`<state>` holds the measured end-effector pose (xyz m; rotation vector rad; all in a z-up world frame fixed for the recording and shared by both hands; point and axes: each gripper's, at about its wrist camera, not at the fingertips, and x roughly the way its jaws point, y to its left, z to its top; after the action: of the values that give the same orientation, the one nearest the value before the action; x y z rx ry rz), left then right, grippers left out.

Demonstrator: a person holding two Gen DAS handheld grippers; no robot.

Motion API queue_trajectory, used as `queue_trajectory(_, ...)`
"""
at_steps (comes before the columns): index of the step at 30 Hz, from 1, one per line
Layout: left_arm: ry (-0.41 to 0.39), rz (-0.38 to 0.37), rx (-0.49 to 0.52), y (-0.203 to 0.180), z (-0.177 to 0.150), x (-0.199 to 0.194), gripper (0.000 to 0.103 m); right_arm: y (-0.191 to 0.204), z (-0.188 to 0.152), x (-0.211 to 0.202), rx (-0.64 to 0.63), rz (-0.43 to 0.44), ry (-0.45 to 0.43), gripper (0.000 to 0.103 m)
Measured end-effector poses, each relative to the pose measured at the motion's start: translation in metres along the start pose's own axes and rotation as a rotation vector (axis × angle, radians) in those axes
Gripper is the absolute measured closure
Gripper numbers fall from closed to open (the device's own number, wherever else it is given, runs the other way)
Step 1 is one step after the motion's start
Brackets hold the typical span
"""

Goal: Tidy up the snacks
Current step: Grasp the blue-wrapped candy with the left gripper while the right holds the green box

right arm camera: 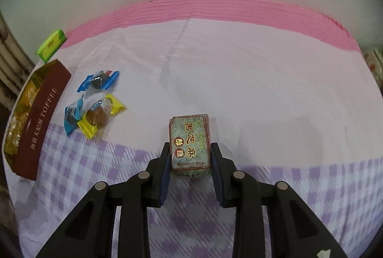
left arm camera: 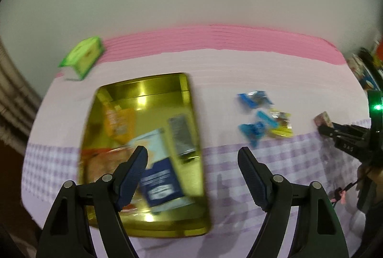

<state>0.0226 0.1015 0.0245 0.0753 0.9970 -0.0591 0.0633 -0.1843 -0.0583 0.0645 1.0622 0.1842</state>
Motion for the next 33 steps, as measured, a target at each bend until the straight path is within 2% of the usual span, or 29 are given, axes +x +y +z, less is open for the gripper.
queue_trajectory(7, 0.020, -0.057, 0.063, -0.037, 0.012, 0.021, 0.025, -0.014, -0.009, -0.007, 0.041, 0.015, 0.029, 0.074)
queue_trajectory(13, 0.049, -0.048, 0.143, -0.058, 0.017, 0.042, 0.026, -0.014, -0.013, -0.008, 0.026, 0.026, 0.029, 0.074)
queue_trajectory(19, 0.077, -0.050, 0.228, -0.081, 0.017, 0.061, 0.034, -0.013, -0.013, -0.009, 0.010, 0.018, 0.033, 0.074)
queue_trajectory(26, 0.131, -0.063, 0.247, -0.090, 0.024, 0.088, 0.048, -0.013, -0.012, -0.009, 0.009, 0.017, 0.036, 0.074)
queue_trajectory(33, 0.157, -0.062, 0.269, -0.094, 0.031, 0.109, 0.050, -0.012, -0.011, -0.008, 0.009, 0.020, 0.040, 0.073)
